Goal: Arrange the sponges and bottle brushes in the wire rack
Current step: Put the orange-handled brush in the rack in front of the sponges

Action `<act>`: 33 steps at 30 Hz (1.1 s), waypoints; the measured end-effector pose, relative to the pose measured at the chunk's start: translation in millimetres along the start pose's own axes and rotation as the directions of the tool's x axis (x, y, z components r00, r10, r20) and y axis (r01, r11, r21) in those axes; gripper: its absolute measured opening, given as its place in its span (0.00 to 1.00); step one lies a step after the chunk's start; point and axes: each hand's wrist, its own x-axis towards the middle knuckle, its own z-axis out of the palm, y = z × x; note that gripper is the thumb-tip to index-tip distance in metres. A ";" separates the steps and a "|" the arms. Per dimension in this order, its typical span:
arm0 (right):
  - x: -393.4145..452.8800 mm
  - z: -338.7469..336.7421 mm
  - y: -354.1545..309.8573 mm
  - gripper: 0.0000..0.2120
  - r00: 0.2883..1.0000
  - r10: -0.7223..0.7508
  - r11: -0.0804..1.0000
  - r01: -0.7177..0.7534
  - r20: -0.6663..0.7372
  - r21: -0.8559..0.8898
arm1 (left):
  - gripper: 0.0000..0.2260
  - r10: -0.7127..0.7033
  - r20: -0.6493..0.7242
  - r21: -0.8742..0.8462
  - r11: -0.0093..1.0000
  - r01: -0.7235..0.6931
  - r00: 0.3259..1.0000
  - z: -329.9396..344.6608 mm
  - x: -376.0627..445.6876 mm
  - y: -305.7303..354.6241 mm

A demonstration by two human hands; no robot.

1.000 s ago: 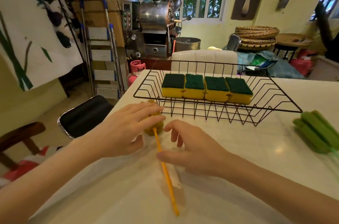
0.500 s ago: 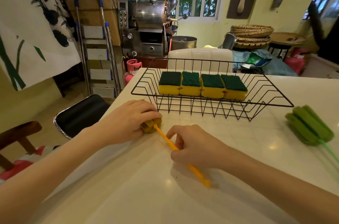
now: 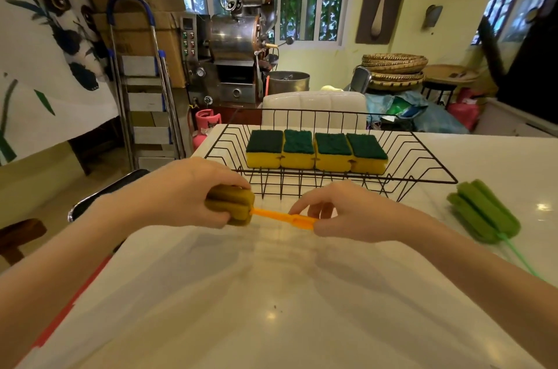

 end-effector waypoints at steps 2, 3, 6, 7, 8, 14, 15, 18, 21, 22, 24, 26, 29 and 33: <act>-3.1 -13.6 -1.7 0.16 0.999 -0.033 0.999 0.033 -0.027 -0.018 | 0.22 0.024 -0.050 0.024 0.999 -0.023 0.998 -14.4 -1.8 4.8; -4.5 -21.2 -2.5 0.16 0.997 -0.055 0.998 0.054 -0.046 -0.030 | 0.22 0.033 -0.082 0.026 0.999 -0.031 0.996 -21.8 -2.3 7.3; -5.6 -44.8 -3.4 0.17 0.985 -0.118 0.990 0.107 -0.122 -0.094 | 0.21 0.060 -0.191 0.013 0.998 -0.059 0.980 -43.0 1.5 13.2; -4.5 -52.6 -2.8 0.17 0.979 -0.134 0.986 0.117 -0.151 -0.116 | 0.21 0.075 -0.223 0.023 0.997 -0.071 0.972 -48.7 5.8 14.2; -2.9 -59.8 -1.3 0.16 0.973 -0.145 0.983 0.121 -0.180 -0.136 | 0.21 0.090 -0.251 0.036 0.996 -0.084 0.964 -53.3 11.9 14.8; 18.4 -89.1 23.4 0.17 0.945 -0.131 0.964 0.051 -0.301 -0.260 | 0.21 0.085 -0.307 0.049 0.996 -0.073 0.948 -57.6 64.9 5.9; 22.6 -91.9 29.2 0.17 0.946 -0.123 0.964 0.041 -0.299 -0.264 | 0.20 0.084 -0.308 0.047 0.996 -0.073 0.948 -55.3 73.9 2.8; 34.7 -96.9 47.1 0.15 0.955 -0.086 0.965 0.009 -0.283 -0.262 | 0.19 0.061 -0.293 0.032 0.998 -0.054 0.954 -44.6 97.6 -5.1; 48.0 -96.0 63.4 0.12 0.967 -0.051 0.971 -0.010 -0.249 -0.237 | 0.19 0.023 -0.249 0.039 0.999 -0.013 0.968 -30.6 116.3 -14.9; 52.4 -94.6 67.9 0.11 0.972 -0.037 0.973 -0.018 -0.232 -0.231 | 0.19 0.008 -0.237 0.040 0.999 0.002 0.972 -25.9 120.8 -18.0; 61.0 -90.2 75.3 0.09 0.981 -0.019 0.965 -0.033 -0.193 -0.259 | 0.19 -0.021 -0.204 0.061 0.998 0.034 0.979 -17.0 128.1 -23.3; 69.0 -85.3 80.2 0.07 0.989 -0.019 0.945 -0.030 -0.145 -0.326 | 0.18 -0.044 -0.151 0.101 0.993 0.060 0.988 -8.5 133.4 -26.6; 80.9 -77.7 83.4 0.06 0.998 -0.008 0.929 -0.015 -0.059 -0.370 | 0.18 -0.070 -0.074 0.127 0.989 0.079 0.995 4.4 138.9 -29.4; 92.5 -66.0 85.9 0.08 0.999 0.035 0.915 -0.027 0.011 -0.403 | 0.17 -0.079 -0.043 0.140 0.987 0.084 0.996 15.3 142.2 -30.1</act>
